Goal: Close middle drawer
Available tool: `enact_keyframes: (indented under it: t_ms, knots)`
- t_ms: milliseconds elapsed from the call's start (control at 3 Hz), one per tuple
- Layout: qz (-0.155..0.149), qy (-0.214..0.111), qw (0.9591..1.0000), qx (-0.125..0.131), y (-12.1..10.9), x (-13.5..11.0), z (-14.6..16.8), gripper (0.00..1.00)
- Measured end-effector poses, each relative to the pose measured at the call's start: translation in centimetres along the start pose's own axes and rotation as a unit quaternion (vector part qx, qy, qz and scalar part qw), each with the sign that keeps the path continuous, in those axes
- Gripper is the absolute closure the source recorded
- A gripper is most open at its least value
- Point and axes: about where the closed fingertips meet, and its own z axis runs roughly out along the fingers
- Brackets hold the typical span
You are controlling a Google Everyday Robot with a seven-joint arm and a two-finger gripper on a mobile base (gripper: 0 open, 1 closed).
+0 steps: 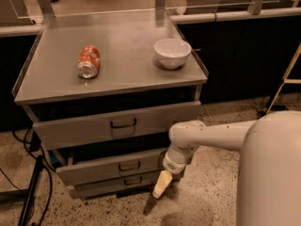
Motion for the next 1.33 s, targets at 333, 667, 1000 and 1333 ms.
enact_keyframes:
  t_ms: [333, 667, 1000, 1333]
  knots:
    - [0.0, 0.0, 1.0, 0.0, 0.0, 0.0, 0.0, 0.27]
    - [0.0, 0.0, 1.0, 0.0, 0.0, 0.0, 0.0, 0.5]
    - [0.0, 0.0, 1.0, 0.0, 0.01, 0.0, 0.01, 0.73]
    - [0.0, 0.0, 1.0, 0.0, 0.01, 0.0, 0.02, 0.95]
